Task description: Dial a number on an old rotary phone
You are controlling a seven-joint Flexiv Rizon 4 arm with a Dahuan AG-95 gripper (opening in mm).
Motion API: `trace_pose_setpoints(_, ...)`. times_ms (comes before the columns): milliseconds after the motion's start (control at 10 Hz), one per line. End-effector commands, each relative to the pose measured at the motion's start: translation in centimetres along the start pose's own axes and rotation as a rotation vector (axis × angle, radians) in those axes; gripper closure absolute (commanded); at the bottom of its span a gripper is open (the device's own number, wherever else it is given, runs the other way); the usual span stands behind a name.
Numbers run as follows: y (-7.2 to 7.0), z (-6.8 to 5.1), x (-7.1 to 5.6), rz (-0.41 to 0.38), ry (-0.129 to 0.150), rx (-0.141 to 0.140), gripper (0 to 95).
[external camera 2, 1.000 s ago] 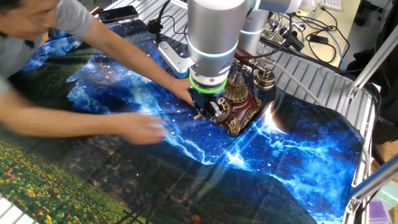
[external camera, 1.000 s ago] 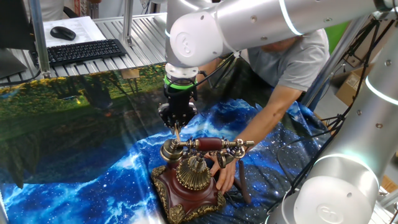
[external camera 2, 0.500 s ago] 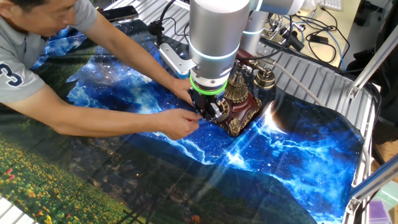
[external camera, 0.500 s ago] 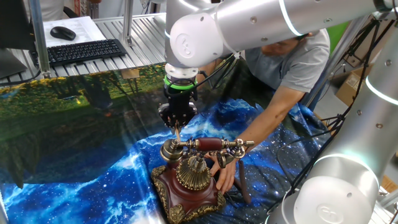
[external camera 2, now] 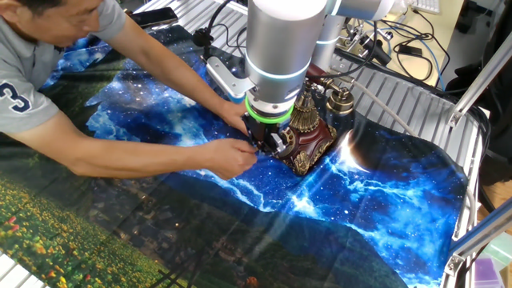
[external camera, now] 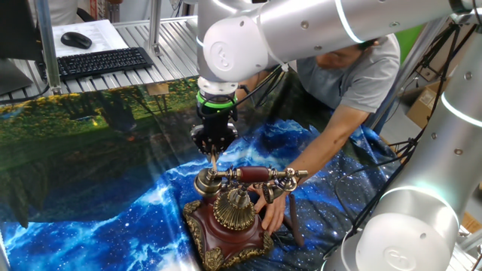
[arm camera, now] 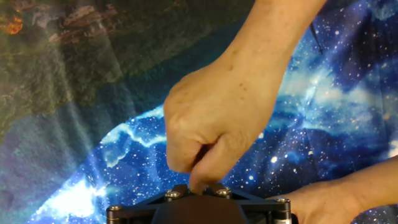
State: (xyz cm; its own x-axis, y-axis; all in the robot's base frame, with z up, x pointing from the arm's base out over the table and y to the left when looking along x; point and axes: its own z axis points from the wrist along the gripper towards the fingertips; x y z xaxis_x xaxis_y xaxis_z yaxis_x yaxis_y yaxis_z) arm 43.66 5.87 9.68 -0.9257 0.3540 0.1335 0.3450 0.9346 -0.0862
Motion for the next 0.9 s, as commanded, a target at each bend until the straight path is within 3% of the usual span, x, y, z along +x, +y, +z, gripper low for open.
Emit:
trace_pose_setpoints(100, 0.03, 0.02, -0.03, 0.001, 0.003, 0.000, 95.0)
trace_pose_setpoints(900, -0.08, -0.17, 0.11, -0.003, 0.014, 0.000, 95.0)
